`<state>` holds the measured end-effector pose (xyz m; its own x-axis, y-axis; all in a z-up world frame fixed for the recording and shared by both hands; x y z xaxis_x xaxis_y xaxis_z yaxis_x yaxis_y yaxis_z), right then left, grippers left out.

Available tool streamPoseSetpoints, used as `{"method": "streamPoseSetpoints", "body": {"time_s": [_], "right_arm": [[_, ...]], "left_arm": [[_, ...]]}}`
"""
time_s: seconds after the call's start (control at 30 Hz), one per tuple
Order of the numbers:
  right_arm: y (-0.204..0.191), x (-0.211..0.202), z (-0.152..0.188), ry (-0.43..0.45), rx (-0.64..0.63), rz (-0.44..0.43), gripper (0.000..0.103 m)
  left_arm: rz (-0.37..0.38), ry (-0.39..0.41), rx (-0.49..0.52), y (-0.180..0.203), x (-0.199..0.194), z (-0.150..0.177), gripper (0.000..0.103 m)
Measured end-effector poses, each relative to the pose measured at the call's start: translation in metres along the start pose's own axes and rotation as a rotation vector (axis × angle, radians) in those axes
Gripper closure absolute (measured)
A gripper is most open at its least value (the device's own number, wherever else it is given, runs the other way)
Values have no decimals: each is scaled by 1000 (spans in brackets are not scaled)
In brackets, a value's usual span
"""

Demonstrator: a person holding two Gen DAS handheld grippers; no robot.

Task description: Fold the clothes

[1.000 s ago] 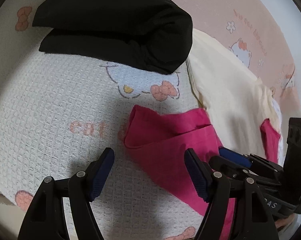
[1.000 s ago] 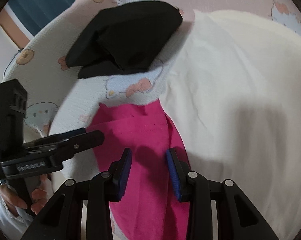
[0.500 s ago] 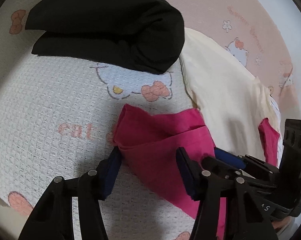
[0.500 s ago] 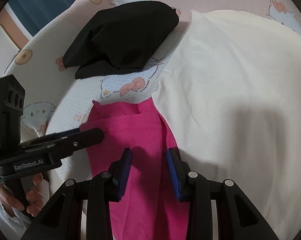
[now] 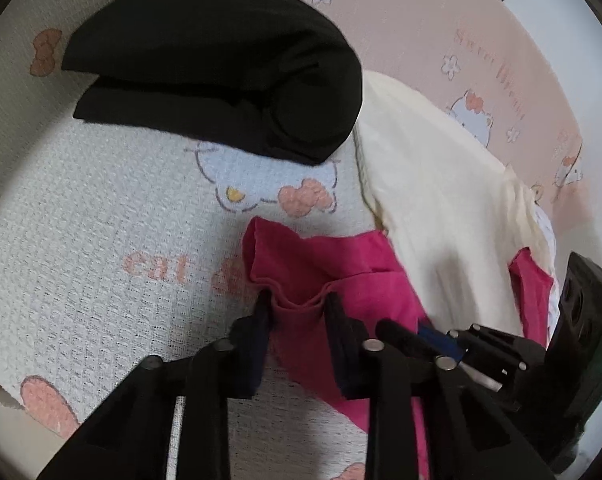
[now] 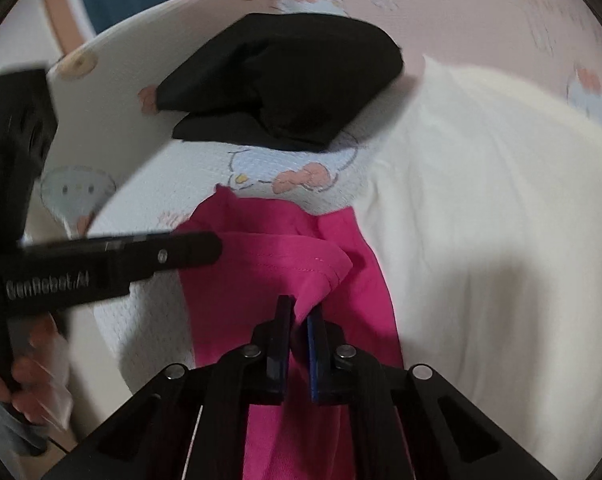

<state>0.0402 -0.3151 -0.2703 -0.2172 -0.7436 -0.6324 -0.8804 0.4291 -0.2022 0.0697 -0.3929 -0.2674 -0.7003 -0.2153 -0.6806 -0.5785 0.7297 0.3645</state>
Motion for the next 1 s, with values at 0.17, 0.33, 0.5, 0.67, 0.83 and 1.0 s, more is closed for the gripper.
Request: {"method": "streamPoseSetpoints", "body": {"time_s": [0.17,0.33,0.5,0.67,0.83,1.0], "right_arm": [[2,-22,-15,56,-25,20,100],[15,-50,-27,107,-17,59,100],[37,-74,-31,132,-17,128,100],[66,-95,-30,143,21,192,100],[106,-104,-19,113,154,231,100],[145,-112,-7,82,288,269,99]], "left_arm": [[39,36,-10,13,-14,-8,93],[82,59,1,38,-25,-19,93],[114,62,34,68,-27,-25,92],[129,-43,-35,87,-21,-27,80],[183,-19,-124,93,-27,-43,38],[136,-22,-83,89,-24,-45,35]]}}
Point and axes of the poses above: each gripper's, at about its wrist camera, not at the fingertips, and x roughly the way its jaws point, y to its right, z to its underside, the point moved 10 cm from there along x, roughly the way its jaws point, and after that the axes turned 14 degrees about y, right-handed, at the moved point
